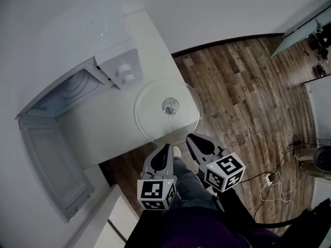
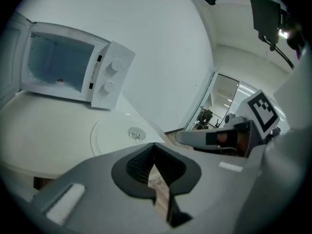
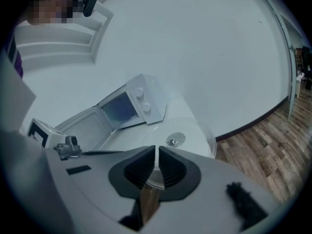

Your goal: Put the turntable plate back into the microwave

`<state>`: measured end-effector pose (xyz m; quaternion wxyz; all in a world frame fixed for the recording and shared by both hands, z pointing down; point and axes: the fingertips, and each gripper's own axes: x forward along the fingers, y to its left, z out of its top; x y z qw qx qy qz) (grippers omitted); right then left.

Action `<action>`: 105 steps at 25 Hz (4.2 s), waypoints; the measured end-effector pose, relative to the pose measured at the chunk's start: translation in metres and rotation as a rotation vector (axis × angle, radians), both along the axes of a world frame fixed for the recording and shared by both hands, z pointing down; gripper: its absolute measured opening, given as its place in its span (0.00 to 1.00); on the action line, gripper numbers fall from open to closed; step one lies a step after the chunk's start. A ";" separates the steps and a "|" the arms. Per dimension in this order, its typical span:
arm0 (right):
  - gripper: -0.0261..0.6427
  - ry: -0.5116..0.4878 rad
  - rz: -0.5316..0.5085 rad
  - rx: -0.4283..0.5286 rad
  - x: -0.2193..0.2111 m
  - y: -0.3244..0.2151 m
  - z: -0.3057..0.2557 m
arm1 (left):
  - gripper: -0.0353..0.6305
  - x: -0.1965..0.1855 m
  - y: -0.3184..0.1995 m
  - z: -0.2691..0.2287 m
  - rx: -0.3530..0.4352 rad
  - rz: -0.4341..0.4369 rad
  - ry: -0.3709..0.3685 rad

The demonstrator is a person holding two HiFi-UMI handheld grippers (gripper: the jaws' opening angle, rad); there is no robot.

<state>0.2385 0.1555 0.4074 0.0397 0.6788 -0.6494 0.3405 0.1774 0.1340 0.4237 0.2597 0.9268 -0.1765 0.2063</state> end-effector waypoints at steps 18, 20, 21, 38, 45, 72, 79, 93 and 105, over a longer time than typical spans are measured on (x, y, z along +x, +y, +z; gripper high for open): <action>0.28 -0.256 0.181 -0.081 0.032 0.038 0.060 | 0.35 -0.009 0.025 0.093 -0.550 -0.174 0.071; 0.29 -0.309 0.202 -0.088 0.034 0.039 0.069 | 0.35 -0.006 0.019 0.096 -0.597 -0.214 0.114; 0.29 -0.332 0.210 -0.089 0.034 0.039 0.073 | 0.36 -0.004 0.017 0.097 -0.617 -0.224 0.133; 0.31 -0.614 0.230 -0.012 0.015 0.015 0.099 | 0.35 0.019 0.001 0.106 -0.776 -0.334 0.360; 0.31 -0.688 0.205 -0.007 0.008 0.011 0.101 | 0.35 0.026 0.004 0.103 -0.814 -0.320 0.426; 0.13 -0.811 0.172 0.118 0.021 0.016 0.083 | 0.14 0.043 -0.005 0.079 -0.811 -0.316 0.670; 0.12 -0.800 0.142 0.183 0.030 0.016 0.051 | 0.13 0.049 -0.008 0.058 -0.851 -0.333 0.730; 0.14 -0.762 -0.034 0.186 -0.014 -0.011 0.002 | 0.13 -0.001 -0.026 0.013 -0.747 -0.486 0.892; 0.15 -0.738 -0.353 0.177 -0.100 -0.066 -0.033 | 0.12 -0.095 -0.069 -0.026 -0.521 -0.692 0.998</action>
